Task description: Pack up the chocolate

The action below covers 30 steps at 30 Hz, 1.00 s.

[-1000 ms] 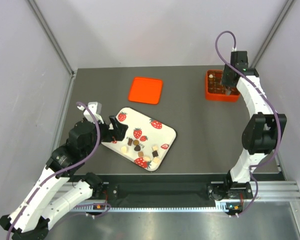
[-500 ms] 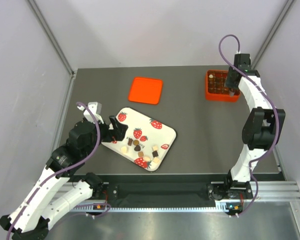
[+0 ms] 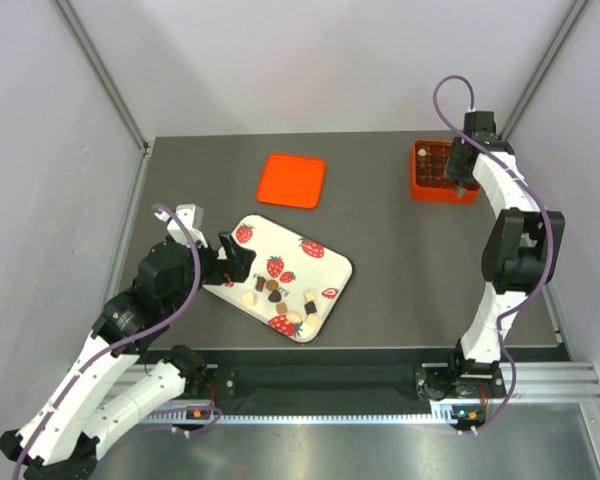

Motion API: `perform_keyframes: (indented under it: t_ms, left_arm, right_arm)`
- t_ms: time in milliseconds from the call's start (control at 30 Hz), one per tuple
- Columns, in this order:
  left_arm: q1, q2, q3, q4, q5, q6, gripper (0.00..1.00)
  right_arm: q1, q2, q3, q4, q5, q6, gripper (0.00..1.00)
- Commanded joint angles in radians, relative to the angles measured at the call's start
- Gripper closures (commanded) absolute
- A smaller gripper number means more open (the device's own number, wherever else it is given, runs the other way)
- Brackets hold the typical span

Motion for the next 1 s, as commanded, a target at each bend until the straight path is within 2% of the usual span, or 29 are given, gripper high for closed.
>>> perform_keyframes:
  t_ms: [0, 200, 367, 500, 600, 733, 967]
  left_arm:
    - [0.002, -0.009, 0.007, 0.007, -0.016, 0.004, 0.01]
    - [0.002, -0.014, 0.010, 0.005, -0.019, 0.004, 0.01]
    - [0.002, -0.014, 0.010, 0.011, -0.027, 0.008, 0.01]
    - [0.002, -0.012, 0.013, 0.013, -0.025, 0.010, 0.01]
    - [0.002, -0.009, 0.016, 0.013, -0.027, 0.007, 0.01]
    - [0.002, -0.005, 0.020, 0.020, -0.024, 0.011, 0.01]
    - [0.003, 0.003, 0.033, 0.022, -0.028, 0.014, 0.01]
  right_arm:
    - [-0.009, -0.016, 0.061, 0.040, 0.002, -0.009, 0.58]
    - [0.003, -0.109, 0.078, 0.000, -0.027, 0.008, 0.58]
    - [0.097, -0.263, -0.039, 0.025, -0.046, 0.006, 0.59]
    - [0.242, -0.367, -0.149, 0.048, -0.043, -0.007, 0.59]
    - [0.365, -0.468, -0.310, 0.120, -0.087, 0.003, 0.59]
    - [0.540, -0.562, -0.439, 0.198, -0.165, 0.008, 0.59]
    - [0.820, -0.688, -0.589, 0.168, -0.133, 0.037, 0.58]
